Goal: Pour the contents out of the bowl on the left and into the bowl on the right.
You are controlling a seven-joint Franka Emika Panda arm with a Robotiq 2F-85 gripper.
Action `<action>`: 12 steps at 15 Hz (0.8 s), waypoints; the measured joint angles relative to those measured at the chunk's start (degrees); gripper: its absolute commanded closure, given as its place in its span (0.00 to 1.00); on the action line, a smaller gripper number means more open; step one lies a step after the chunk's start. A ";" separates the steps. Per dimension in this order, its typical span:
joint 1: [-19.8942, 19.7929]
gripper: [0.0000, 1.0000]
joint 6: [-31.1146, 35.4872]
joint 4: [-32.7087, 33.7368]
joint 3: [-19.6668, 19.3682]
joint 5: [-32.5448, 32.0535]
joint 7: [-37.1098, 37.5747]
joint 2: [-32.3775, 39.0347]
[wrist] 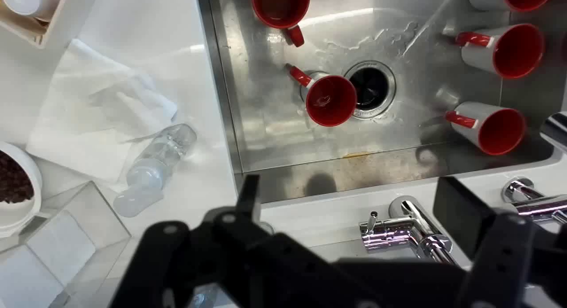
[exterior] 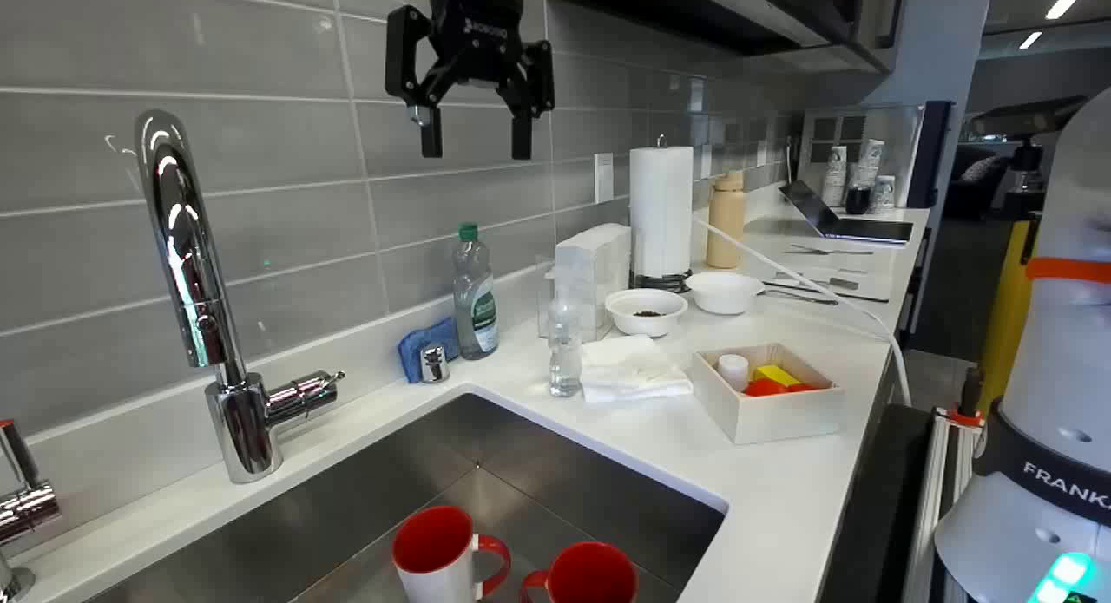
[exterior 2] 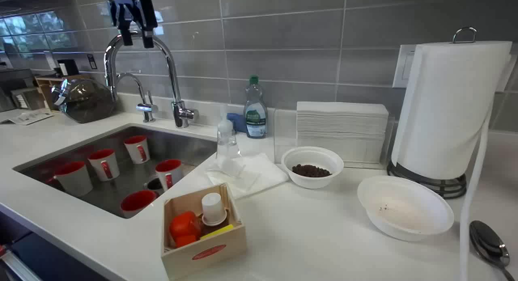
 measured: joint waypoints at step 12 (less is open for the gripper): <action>-0.57 0.00 3.59 -2.83 -0.39 -7.33 -1.11 0.07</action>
